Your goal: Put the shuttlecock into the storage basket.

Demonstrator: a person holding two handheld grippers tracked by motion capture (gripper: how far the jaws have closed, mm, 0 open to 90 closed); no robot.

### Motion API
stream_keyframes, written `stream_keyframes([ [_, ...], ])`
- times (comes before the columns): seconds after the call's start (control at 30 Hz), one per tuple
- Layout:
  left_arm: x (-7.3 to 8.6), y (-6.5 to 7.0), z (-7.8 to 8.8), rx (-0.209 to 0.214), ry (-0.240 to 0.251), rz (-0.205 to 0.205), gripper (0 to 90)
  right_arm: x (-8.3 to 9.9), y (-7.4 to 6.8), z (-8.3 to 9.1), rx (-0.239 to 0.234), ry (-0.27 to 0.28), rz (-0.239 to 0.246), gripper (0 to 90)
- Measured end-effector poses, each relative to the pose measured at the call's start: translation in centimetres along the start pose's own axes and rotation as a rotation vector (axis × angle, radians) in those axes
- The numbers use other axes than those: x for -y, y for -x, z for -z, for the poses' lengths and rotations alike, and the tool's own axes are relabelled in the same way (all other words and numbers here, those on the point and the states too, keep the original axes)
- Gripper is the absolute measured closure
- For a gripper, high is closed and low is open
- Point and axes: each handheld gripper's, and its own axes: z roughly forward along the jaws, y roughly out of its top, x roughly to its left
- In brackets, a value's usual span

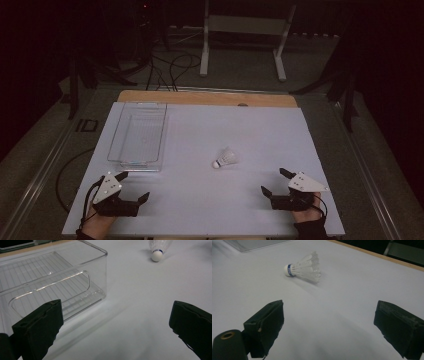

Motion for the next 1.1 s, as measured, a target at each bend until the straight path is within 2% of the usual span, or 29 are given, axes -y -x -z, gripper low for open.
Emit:
stream_keyframes([
  [0.33, -0.2, 0.1, 0.0, 0.023, -0.018, -0.001, 0.1, 0.0, 0.2, 0.1, 0.009, 0.012, -0.013, 9.1],
  [0.4, -0.4, 0.1, -0.1, 0.030, -0.032, -0.004, 0.1, -0.1, 0.1, 0.2, 0.012, 0.013, -0.009, 9.1],
  [0.43, -0.6, 0.2, -0.1, 0.042, -0.064, -0.010, 0.1, -0.1, 0.1, 0.2, 0.014, 0.016, -0.002, 9.1],
  [0.47, -0.6, 0.2, -0.1, 0.042, -0.064, -0.010, 0.1, -0.1, 0.1, 0.2, 0.014, 0.016, -0.002, 9.1],
  [0.57, -0.9, 0.4, -0.3, 0.051, -0.109, -0.027, 0.1, -0.1, 0.1, 0.2, 0.012, 0.014, -0.001, 9.1],
  [0.73, -1.5, 0.4, -0.5, 0.089, -0.171, -0.036, 0.1, -0.1, 0.1, 0.1, 0.008, 0.008, -0.010, 9.1],
  [0.83, -2.1, 0.5, -0.4, 0.078, -0.185, -0.065, 0.1, -0.1, 0.0, 0.0, 0.004, 0.007, -0.011, 9.0],
  [0.97, -2.6, 0.2, -0.2, 0.100, -0.180, -0.054, 0.1, -0.1, 0.0, 0.0, -0.002, 0.005, -0.012, 9.0],
  [1.03, -3.0, 0.0, -0.3, 0.138, -0.206, -0.058, 0.1, -0.1, -0.1, 0.0, -0.004, 0.005, -0.012, 9.1],
  [1.07, -3.0, 0.0, -0.3, 0.138, -0.206, -0.058, 0.1, -0.1, -0.1, 0.0, -0.004, 0.005, -0.012, 9.1],
  [1.1, -3.1, 0.0, -0.4, 0.148, -0.231, -0.075, 0.1, -0.1, -0.1, 0.0, -0.009, 0.004, -0.015, 9.1],
])
